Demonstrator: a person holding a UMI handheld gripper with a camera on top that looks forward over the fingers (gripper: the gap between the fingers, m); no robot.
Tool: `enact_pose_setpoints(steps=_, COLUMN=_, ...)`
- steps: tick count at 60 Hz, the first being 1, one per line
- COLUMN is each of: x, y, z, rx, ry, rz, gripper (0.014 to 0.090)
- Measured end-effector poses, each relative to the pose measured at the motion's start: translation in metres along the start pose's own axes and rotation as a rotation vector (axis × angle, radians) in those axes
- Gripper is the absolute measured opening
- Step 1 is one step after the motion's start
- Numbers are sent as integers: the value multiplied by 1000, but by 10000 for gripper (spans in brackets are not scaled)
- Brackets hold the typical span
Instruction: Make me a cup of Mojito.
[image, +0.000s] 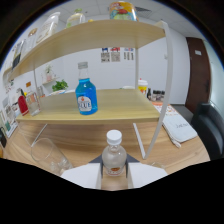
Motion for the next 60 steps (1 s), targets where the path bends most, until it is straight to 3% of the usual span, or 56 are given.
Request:
enact_pose_setpoints(steps=24, x=-13, y=65, z=33, rx=-117, ry=-72, rz=21, gripper=342)
enact_pose_setpoints(steps=42, x=-18, y=76, z=32, rx=-123, ry=-70, rz=-39, gripper=361)
enact_pose_setpoints(steps=48, x=-18, y=79, z=27, rx=-139, ry=-59, rz=-40, gripper=532)
enact_pose_setpoints(steps=54, x=-17, y=72, z=12, rx=-134, ry=-43, rz=-27, gripper=833)
enact_pose_setpoints(steps=56, x=-14, y=67, z=6, rx=-126, ry=-25, rz=-30, gripper=862)
enact_pose_setpoints(steps=60, x=-14, y=56, z=-10, rx=-104, ry=1, rz=-40, gripper=850)
